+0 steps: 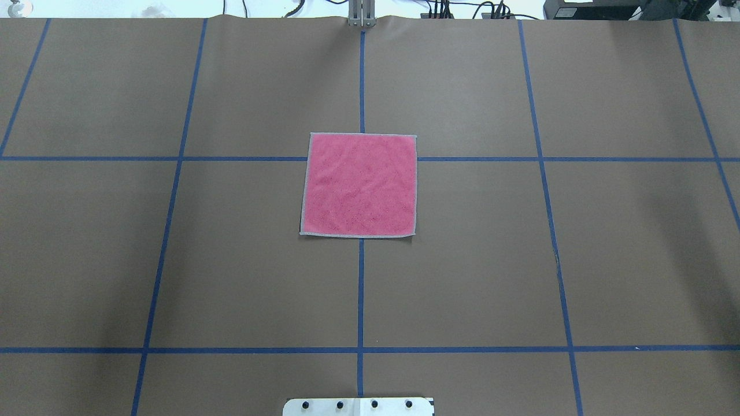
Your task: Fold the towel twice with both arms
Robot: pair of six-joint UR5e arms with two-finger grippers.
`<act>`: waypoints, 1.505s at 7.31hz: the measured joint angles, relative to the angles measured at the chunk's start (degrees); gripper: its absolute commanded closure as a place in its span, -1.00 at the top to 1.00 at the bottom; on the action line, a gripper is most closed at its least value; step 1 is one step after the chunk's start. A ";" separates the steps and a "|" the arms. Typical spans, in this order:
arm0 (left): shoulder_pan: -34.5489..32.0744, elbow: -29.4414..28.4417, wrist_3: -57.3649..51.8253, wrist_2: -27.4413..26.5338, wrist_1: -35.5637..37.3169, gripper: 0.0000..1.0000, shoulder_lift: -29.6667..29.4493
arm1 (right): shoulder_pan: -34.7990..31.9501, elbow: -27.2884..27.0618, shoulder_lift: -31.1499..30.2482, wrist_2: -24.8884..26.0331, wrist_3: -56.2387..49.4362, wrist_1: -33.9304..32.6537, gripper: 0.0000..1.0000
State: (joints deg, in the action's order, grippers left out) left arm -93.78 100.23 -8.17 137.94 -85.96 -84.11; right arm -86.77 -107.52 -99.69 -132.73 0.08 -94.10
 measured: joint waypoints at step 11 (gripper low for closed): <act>5.01 -0.60 6.13 3.17 -11.74 1.00 -4.63 | 7.89 0.35 2.70 -3.90 20.47 13.23 0.99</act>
State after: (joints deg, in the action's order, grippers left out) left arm -88.76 99.63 -2.04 141.12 -97.69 -88.74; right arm -78.88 -107.17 -96.99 -136.63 20.55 -80.87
